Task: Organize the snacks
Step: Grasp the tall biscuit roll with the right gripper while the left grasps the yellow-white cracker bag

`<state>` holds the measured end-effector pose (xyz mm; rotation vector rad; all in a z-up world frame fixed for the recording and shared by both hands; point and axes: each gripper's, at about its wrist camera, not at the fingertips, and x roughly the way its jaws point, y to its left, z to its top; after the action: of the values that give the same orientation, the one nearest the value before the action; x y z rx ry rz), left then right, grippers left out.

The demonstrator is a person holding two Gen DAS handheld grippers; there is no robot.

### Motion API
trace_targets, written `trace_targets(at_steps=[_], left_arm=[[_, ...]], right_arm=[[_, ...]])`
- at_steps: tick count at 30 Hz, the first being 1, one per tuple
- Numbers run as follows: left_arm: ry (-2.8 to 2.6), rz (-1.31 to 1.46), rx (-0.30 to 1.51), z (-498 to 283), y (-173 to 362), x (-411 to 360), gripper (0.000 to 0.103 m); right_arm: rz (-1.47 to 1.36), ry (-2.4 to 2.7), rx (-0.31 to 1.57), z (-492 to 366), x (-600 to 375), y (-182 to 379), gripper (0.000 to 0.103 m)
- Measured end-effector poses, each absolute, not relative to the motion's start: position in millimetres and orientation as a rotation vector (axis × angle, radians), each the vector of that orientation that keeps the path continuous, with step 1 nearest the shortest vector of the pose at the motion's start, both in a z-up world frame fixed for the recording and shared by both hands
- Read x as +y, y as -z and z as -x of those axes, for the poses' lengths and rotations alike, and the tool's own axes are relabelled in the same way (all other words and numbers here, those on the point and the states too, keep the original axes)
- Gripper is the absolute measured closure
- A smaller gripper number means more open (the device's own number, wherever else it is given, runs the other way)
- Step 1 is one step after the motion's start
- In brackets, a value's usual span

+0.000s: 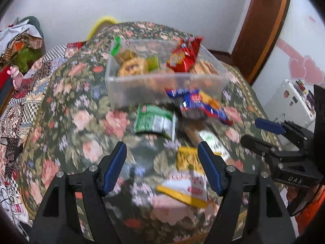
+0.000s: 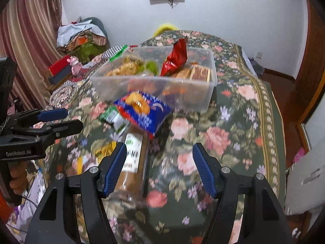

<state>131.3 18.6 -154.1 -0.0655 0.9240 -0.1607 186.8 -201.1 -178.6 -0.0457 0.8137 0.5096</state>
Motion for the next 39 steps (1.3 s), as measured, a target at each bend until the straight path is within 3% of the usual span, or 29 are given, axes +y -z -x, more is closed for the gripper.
trace_targets(at_steps=[16, 20, 25, 32, 39], left_arm=[[0.181, 0.076, 1.026, -124, 208, -2, 0.030], [0.164, 0.082, 0.996, -122, 209, 5, 0.047], [0.160, 0.108, 0.961, -124, 209, 14, 0.053], [0.174, 0.122, 0.939, -126, 204, 22, 0.059], [0.164, 0.129, 0.923, -119, 194, 23, 0.061]], right_arm=[[0.031, -0.535, 0.885, -178, -190, 202, 0.039], [0.039, -0.562, 0.906, -182, -179, 208, 0.039], [0.036, -0.594, 0.931, -188, -162, 218, 0.040], [0.041, -0.604, 0.949, -195, -153, 228, 0.065], [0.048, -0.621, 0.945, -187, -155, 223, 0.067]])
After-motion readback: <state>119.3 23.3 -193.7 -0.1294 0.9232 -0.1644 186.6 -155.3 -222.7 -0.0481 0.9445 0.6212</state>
